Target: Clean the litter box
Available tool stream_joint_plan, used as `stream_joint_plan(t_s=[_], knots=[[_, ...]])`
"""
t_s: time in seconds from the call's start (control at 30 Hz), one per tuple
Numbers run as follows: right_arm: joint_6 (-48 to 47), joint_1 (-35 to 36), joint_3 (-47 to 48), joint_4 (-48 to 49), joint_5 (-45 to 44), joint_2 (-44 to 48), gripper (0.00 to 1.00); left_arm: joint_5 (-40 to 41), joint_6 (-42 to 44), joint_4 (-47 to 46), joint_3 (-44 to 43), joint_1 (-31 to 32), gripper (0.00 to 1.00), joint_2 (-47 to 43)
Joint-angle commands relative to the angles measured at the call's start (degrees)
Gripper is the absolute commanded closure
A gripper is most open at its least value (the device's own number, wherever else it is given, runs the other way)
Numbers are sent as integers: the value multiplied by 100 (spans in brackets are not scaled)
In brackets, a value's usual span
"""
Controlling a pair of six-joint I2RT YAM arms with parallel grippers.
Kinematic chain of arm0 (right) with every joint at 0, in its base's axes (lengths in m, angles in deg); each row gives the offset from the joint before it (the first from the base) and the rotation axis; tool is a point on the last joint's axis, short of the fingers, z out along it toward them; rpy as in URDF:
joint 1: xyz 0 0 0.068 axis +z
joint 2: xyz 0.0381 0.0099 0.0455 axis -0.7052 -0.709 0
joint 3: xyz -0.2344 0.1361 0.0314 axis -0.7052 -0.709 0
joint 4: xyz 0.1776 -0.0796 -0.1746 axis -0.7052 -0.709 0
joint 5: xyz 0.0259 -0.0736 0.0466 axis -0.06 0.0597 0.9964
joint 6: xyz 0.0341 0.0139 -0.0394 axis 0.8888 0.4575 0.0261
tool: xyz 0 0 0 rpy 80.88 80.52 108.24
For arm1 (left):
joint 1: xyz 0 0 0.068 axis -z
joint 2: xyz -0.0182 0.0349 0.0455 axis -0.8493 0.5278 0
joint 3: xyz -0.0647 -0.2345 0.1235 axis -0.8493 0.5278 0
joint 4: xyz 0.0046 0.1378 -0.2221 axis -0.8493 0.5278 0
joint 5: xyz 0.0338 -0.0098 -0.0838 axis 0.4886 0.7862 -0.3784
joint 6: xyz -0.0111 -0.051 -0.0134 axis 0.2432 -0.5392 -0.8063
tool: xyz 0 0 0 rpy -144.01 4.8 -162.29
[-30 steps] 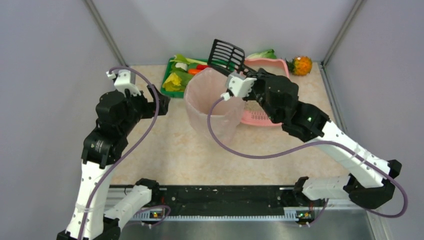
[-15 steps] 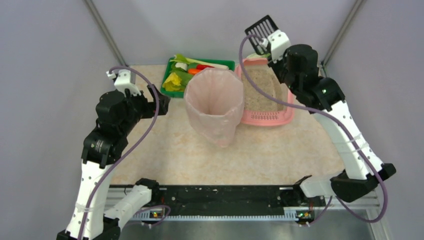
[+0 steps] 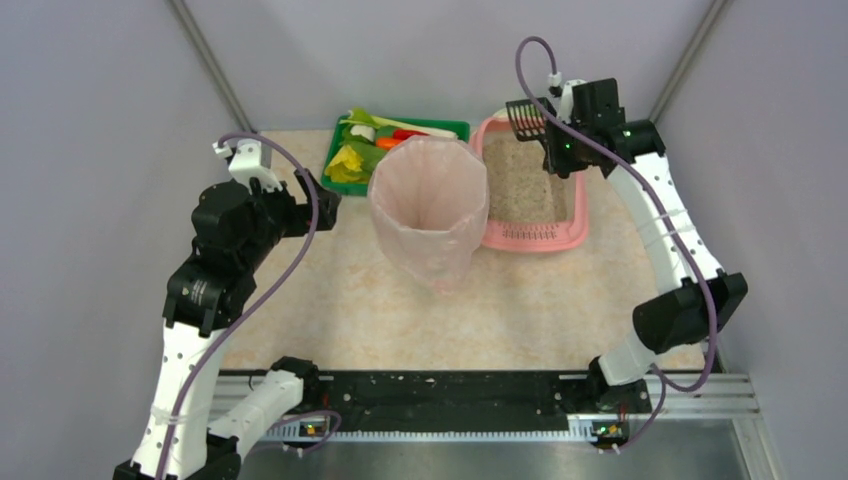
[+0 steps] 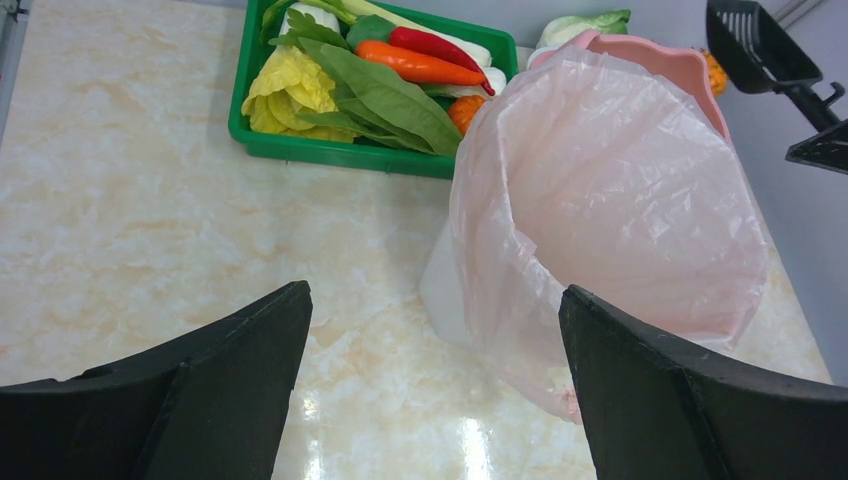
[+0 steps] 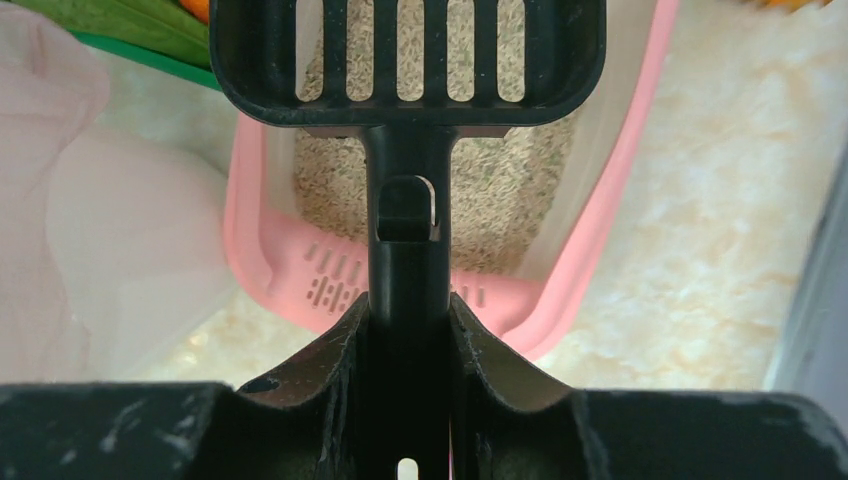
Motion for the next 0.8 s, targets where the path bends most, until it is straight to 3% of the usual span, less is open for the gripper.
stream_joint_plan(t_s=[0.0,0.17,0.43,0.77], knots=[[659,-387,108,-130,870,-298,100,-62,-25,-211,30,-24,1,-59],[1017,-575,111,-297,1100,-746,100,-58,-33,-221,30,-25,1,-45],[1934,-972,382,-664,2639,-1803,100,-252,-77,-246,41,-24,1,-37],[2134,-965,730,-585,2278,-1813,100,-304,-139,-257,-2,-24,1,-28]])
